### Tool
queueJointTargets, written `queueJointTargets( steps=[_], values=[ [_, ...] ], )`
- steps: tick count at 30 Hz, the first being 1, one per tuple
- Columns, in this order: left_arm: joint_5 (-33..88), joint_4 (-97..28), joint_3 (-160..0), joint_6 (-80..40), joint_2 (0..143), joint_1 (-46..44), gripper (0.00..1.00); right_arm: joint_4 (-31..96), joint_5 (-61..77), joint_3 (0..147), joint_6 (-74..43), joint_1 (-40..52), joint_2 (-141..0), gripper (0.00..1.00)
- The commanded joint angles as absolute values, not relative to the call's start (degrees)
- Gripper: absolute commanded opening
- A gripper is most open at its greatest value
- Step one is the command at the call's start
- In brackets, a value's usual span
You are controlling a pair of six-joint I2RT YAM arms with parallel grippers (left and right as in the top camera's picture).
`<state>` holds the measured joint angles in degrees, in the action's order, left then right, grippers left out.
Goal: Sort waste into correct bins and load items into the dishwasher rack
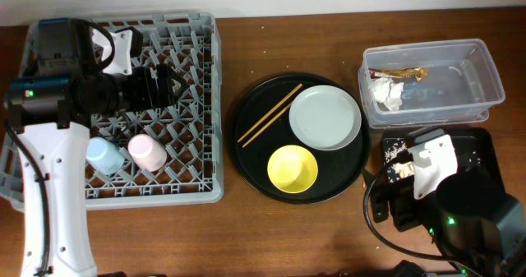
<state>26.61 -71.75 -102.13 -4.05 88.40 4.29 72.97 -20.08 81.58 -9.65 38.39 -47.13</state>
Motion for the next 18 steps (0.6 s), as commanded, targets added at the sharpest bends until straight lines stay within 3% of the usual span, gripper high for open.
queueJointTargets(
  steps=[1, 5, 8, 14, 18],
  values=[
    [27.2, -71.7, -102.8, -3.1, 88.1, 4.3, 0.99, 63.5, -21.2, 72.2, -9.9, 29.1, -43.0, 0.98],
    [27.2, -71.7, -102.8, -3.1, 88.1, 4.3, 0.99, 38.3, -8.6, 46.1, -10.0, 12.2, -31.3, 0.98],
    [27.2, -71.7, -102.8, -3.1, 88.1, 4.3, 0.99, 25.1, -4.7, 26.5, -10.0, 5.3, -18.6, 0.98],
    [27.2, -71.7, -102.8, -3.1, 88.1, 4.3, 0.99, 6.2, -4.7, 1.3, -10.0, 0.3, -0.2, 0.99],
    [27.2, -71.7, -102.8, -3.1, 88.1, 4.3, 0.99, 4.2, -4.7, 0.3, -10.0, 0.3, -0.2, 0.98]
  ],
)
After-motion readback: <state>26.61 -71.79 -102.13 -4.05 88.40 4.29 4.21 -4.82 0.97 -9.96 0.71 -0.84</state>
